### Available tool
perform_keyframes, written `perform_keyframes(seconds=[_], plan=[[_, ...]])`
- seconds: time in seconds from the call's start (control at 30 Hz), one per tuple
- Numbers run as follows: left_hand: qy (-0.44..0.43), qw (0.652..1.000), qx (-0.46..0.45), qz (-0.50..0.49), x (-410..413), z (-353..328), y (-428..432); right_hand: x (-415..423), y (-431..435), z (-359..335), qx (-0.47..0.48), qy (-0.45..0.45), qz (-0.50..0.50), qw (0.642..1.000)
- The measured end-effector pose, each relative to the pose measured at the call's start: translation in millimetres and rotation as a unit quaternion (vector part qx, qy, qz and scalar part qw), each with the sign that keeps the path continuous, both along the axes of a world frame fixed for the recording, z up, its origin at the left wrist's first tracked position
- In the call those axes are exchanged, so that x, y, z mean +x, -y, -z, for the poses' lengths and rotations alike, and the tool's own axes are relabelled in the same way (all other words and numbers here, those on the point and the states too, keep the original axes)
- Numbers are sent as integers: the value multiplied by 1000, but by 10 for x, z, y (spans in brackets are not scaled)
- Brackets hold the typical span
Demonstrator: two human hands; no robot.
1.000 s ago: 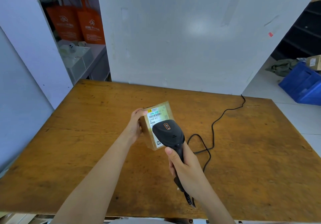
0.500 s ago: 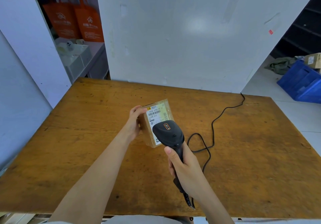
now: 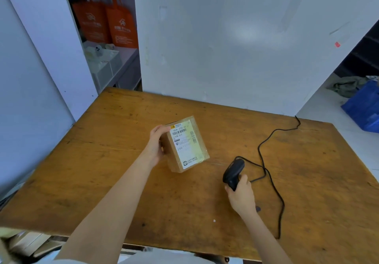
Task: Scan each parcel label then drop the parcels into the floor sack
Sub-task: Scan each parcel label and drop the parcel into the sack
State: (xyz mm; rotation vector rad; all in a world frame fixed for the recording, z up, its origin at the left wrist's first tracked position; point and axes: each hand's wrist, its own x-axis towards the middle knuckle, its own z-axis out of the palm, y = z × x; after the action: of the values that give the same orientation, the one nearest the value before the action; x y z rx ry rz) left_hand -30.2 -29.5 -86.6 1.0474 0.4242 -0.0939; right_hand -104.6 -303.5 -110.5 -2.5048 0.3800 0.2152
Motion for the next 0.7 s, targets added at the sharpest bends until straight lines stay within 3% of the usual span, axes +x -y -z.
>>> perform_keyframes(seconds=[0.1,0.3,0.43,0.5,0.57,0.63,0.7], plan=[[-6,1000,-5,-8,-102,16,-68,58,17,106,-77,-51,-13,996],[-17,1000,-18,-17,-346,58,-183,49,-125,110,-137,-75,-14,988],[-35,997,-31,-56,-531,82,-240,-89,-400,-125,-237,-16,-51,970],[-35,993,-47,-100,-598,82,-281,-127,-649,-259,-186,30,-110,976],[-33,985,-72,-153,-674,26,-326,-124,-924,-393,-47,24,-182,982],[-34,972,-99,-212,-807,-75,-389,-117,-1195,-551,131,-32,-224,965],[-40,954,-117,-272,-1010,-177,-473,-141,-1423,-683,237,-80,-256,934]])
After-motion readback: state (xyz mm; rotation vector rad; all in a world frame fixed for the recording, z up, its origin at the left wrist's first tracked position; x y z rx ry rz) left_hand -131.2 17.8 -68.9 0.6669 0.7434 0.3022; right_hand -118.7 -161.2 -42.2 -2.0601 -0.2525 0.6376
